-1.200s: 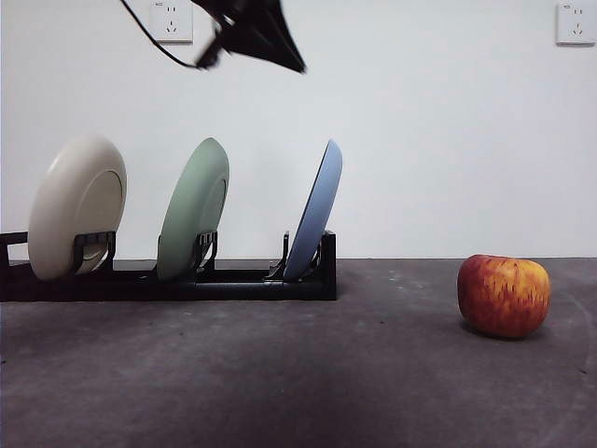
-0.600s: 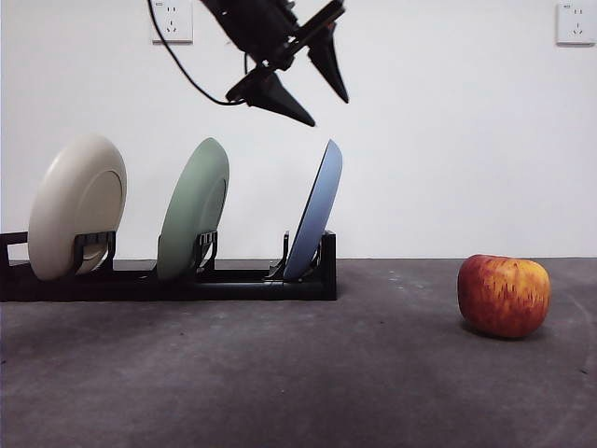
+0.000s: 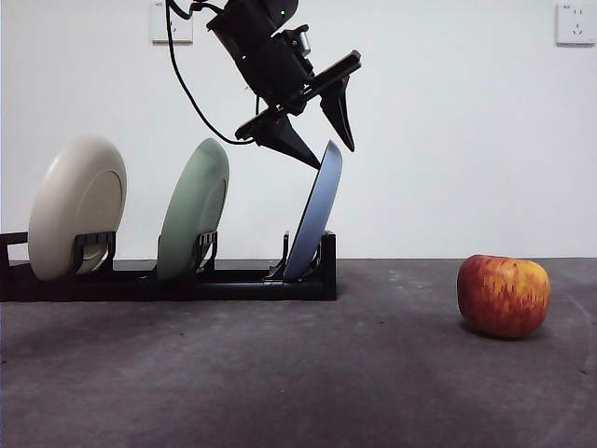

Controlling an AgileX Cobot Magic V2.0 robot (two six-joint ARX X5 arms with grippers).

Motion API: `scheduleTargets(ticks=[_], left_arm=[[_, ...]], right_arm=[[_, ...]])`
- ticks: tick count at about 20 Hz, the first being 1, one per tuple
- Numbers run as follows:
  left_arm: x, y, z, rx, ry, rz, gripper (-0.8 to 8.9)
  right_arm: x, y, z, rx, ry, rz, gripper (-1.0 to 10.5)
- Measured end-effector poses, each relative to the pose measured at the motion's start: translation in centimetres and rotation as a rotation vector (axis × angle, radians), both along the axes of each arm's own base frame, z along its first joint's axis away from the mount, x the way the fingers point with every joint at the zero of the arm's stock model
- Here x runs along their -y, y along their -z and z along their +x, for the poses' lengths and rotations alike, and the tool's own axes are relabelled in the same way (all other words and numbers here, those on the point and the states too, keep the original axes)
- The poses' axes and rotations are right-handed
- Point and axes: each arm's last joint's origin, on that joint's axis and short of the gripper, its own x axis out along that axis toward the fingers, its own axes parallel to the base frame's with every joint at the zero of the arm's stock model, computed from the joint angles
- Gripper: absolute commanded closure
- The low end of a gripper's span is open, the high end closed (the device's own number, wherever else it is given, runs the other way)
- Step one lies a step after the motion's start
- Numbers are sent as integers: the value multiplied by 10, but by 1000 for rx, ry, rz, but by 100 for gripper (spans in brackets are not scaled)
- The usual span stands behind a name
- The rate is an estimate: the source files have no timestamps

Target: Take the blue plate from the plate rack,put the plate on the table,take the apple from the table,put the apple in the plate

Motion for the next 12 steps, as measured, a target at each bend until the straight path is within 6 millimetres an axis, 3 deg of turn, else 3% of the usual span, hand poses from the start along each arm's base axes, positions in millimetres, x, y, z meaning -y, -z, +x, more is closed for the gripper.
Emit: scheduleTargets(ticks=[2, 6, 8, 12], left_arm=[[0, 0, 0, 2, 0, -2, 756], [1, -1, 0, 8, 2, -8, 758], [1, -1, 0, 8, 5, -11, 825], [2, -1, 1, 3, -1, -24, 822]], right_arm=[[0, 0, 0, 0, 0, 0, 946], [0, 0, 0, 0, 0, 0, 946], [0, 0, 0, 0, 0, 0, 946], [0, 0, 0, 0, 0, 0, 946]])
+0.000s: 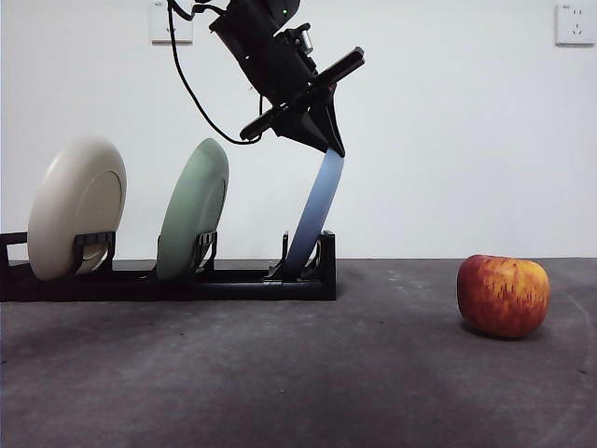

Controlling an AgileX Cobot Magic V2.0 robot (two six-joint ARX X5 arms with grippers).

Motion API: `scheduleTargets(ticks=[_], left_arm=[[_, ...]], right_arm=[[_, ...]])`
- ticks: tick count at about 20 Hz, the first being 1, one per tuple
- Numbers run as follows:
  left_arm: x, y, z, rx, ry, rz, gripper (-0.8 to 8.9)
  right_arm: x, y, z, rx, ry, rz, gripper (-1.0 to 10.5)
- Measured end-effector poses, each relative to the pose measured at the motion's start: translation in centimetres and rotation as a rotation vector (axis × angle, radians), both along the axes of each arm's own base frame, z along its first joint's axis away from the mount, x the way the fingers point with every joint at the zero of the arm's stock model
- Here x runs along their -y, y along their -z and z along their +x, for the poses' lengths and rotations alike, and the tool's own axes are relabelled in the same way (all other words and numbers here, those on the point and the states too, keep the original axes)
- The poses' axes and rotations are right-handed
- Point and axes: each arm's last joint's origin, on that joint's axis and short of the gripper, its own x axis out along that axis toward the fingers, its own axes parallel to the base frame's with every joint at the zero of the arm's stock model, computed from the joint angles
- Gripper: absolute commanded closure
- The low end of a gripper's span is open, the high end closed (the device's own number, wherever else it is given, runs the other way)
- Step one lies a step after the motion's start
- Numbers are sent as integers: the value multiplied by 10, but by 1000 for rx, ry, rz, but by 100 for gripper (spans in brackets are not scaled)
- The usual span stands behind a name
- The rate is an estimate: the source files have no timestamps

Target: Take the blue plate from the plate rack,put the plate on the table,take the apple from the table,put the apple in the plate

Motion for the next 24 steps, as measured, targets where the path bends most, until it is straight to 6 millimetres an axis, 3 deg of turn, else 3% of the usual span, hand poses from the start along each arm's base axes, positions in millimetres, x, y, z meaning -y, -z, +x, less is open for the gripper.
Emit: scheduleTargets(ticks=[8, 12, 16, 20, 24], left_arm=[[-1, -6, -2, -4, 3, -3, 822], [-5, -52, -9, 66, 9, -53, 822], [-16, -102, -31, 96, 78, -136, 822], [-18, -135, -66, 37, 260, -227, 822], [-9, -155, -108, 75, 436, -188, 822]], right_arm=[[0, 0, 0, -1, 0, 0, 946], [0, 0, 0, -1, 0, 0, 946], [0, 0, 0, -2, 0, 0, 946], [0, 0, 0, -2, 0, 0, 946], [0, 0, 0, -4, 0, 0, 946]])
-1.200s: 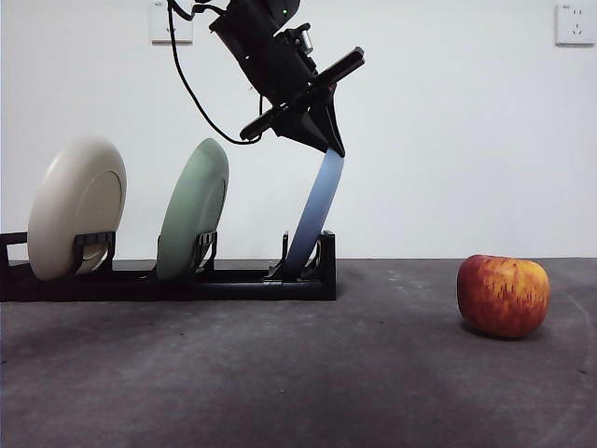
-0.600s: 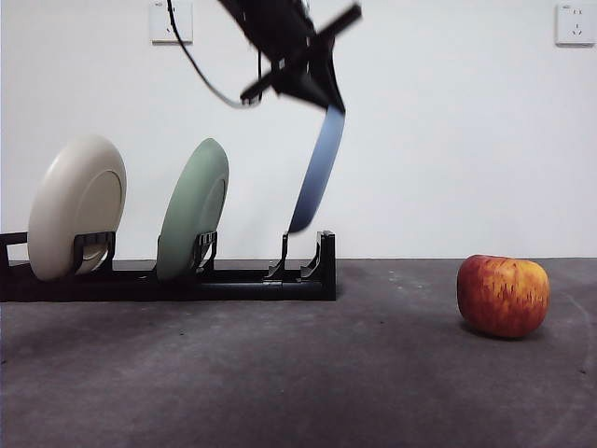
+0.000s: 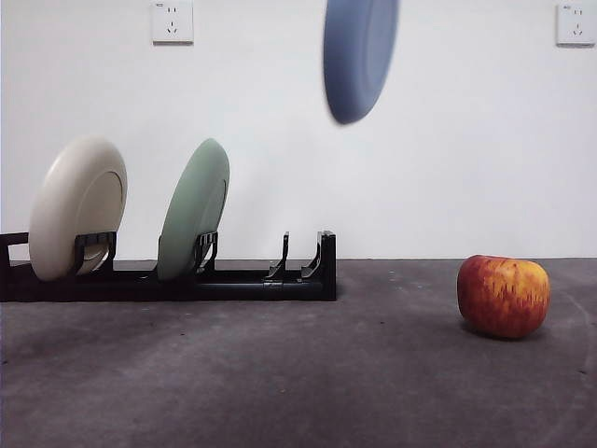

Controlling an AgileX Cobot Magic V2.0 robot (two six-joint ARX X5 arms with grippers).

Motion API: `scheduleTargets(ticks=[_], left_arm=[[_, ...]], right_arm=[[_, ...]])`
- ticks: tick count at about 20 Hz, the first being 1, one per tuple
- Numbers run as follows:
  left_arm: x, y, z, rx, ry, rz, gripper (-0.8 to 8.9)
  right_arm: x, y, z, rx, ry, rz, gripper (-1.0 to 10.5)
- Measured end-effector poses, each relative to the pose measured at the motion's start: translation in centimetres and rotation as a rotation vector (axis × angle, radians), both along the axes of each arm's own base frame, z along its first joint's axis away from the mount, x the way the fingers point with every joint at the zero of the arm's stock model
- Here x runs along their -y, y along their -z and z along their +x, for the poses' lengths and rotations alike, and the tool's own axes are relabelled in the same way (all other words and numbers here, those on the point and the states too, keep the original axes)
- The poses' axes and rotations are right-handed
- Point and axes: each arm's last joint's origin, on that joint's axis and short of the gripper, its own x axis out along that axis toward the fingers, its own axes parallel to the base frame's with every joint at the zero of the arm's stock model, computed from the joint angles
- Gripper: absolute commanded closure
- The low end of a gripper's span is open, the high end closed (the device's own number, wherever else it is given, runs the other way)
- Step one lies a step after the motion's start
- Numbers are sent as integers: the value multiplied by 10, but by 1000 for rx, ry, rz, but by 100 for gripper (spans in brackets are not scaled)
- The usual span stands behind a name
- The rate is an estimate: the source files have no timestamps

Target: Take the blue plate from the plate rack,put the plate on the table,take the apple from the table,put the apple in the plate

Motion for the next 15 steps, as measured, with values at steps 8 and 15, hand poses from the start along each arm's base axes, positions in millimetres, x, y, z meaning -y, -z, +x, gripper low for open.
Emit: scheduleTargets(ticks=[8, 15], left_arm=[[-8, -53, -72, 204, 70, -39, 822], [-26, -52, -156, 310, 16, 195, 822]], right_arm=[[0, 2, -3, -30, -20, -12, 946], [0, 3, -4, -35, -41, -25, 946]])
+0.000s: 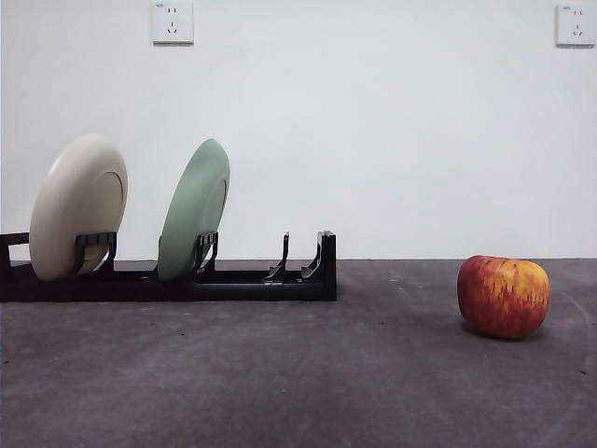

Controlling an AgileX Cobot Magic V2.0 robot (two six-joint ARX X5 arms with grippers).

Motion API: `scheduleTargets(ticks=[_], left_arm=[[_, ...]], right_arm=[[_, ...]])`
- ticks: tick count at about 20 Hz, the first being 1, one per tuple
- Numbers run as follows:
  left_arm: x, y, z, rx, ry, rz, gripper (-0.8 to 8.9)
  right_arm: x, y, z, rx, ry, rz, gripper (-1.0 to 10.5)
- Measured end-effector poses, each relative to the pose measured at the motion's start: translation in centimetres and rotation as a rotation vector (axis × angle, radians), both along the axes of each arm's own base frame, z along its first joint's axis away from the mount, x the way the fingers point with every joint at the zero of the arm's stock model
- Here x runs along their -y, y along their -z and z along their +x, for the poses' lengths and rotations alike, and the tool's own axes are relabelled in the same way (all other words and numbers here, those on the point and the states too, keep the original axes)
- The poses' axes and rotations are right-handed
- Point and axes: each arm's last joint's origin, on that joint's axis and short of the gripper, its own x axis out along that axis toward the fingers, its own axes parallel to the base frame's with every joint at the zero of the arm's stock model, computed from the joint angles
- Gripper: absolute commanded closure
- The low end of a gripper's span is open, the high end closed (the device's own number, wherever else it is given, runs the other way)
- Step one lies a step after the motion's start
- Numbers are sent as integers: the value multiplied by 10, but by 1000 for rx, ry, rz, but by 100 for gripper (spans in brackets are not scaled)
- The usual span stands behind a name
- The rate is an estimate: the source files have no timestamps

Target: Take the blue plate from the plate rack,put the plate on the table,take the apple from the table,put the apple in the plate

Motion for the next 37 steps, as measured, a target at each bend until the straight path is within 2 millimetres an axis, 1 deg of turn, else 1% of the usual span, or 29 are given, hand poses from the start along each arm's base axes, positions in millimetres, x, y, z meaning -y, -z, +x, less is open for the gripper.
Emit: scheduleTargets(ticks=[2, 4, 8, 10, 12, 13, 17, 19, 22, 24, 26, 31, 34, 37], left_arm=[[-2, 17, -19, 20, -32, 109, 822], [2, 38, -29, 26, -47, 214, 822], [22, 80, -37, -1, -39, 380, 822], [30, 99, -44, 5, -33, 462, 822], [37, 123, -50, 21, -51, 566, 822], [38, 137, -52, 30, -65, 623, 822], [37, 175, -51, 32, -118, 765, 822], [40, 196, -50, 30, -125, 779, 822], [47, 217, -48, 41, -132, 739, 822], [50, 233, -51, 49, -121, 734, 822], [49, 249, -54, 46, -108, 754, 822], [47, 284, -55, 66, -94, 737, 822], [47, 295, -53, 142, -74, 759, 822], [57, 302, -45, 191, -26, 756, 822]], right_arm=[[0, 0, 0, 0, 0, -1, 946], [0, 0, 0, 0, -1, 0, 946], [0, 0, 0, 0, 0, -1, 946], [0, 0, 0, 2, -4, -4, 946], [1, 0, 0, 5, -7, -26, 946], [1, 0, 0, 6, -8, -31, 946], [1, 0, 0, 9, -9, -32, 946], [1, 0, 0, 11, -10, -33, 946], [1, 0, 0, 11, -10, -33, 946], [1, 0, 0, 11, -10, -33, 946], [1, 0, 0, 11, -10, -33, 946], [1, 0, 0, 7, -10, -33, 946], [1, 0, 0, 7, -10, -33, 946], [1, 0, 0, 7, -10, -33, 946]])
